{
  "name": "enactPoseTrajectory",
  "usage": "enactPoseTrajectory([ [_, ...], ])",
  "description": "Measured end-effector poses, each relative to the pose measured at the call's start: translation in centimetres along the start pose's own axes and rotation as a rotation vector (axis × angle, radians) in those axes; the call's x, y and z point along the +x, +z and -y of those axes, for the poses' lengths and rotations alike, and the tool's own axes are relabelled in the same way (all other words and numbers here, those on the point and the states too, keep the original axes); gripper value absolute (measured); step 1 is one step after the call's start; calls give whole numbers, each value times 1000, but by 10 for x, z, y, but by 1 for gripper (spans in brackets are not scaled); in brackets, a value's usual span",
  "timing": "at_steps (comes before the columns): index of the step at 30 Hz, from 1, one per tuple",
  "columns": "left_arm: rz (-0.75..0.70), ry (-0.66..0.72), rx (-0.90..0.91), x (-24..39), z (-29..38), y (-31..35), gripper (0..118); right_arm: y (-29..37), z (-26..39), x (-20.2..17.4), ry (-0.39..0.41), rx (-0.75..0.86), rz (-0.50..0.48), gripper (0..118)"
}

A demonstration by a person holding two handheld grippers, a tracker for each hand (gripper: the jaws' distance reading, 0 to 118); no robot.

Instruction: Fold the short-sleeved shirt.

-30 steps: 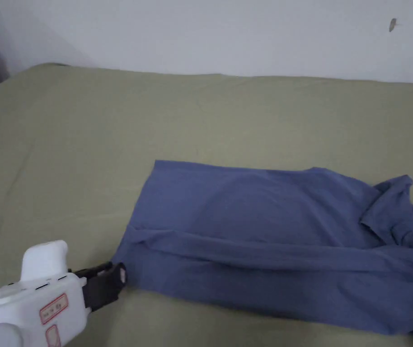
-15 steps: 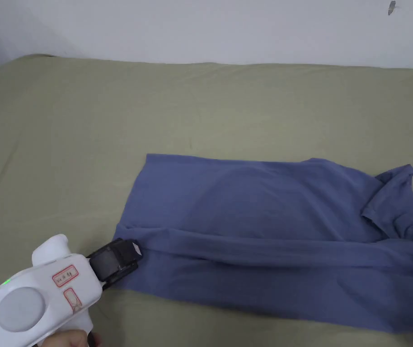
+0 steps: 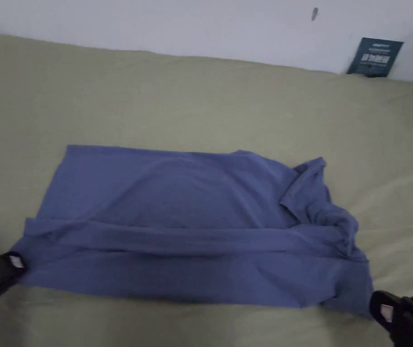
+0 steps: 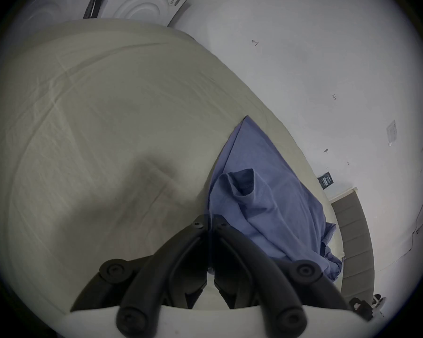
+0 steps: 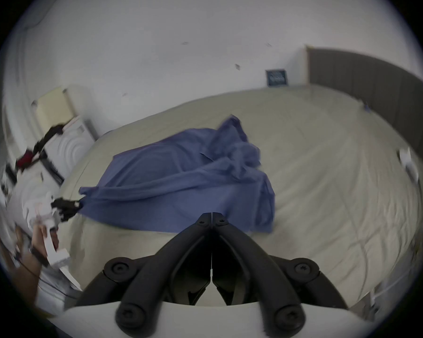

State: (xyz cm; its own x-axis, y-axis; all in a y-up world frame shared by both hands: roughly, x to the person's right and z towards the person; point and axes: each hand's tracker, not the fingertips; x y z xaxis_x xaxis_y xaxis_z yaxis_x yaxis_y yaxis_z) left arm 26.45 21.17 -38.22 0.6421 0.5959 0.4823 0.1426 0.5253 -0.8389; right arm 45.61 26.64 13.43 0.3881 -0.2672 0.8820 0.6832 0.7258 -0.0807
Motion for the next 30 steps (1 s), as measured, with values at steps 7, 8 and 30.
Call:
enactPoseTrajectory([
  [7,2,-19,1,5,-10,1,0,-42,14,35,-257,-72,-87,37],
  [8,7,-23,1,5,-10,0,0,-50,15,37,-284,-75,-95,61],
  [30,-14,-205,17,17,-7,13,0,-63,1,7,-135,29,58,2],
])
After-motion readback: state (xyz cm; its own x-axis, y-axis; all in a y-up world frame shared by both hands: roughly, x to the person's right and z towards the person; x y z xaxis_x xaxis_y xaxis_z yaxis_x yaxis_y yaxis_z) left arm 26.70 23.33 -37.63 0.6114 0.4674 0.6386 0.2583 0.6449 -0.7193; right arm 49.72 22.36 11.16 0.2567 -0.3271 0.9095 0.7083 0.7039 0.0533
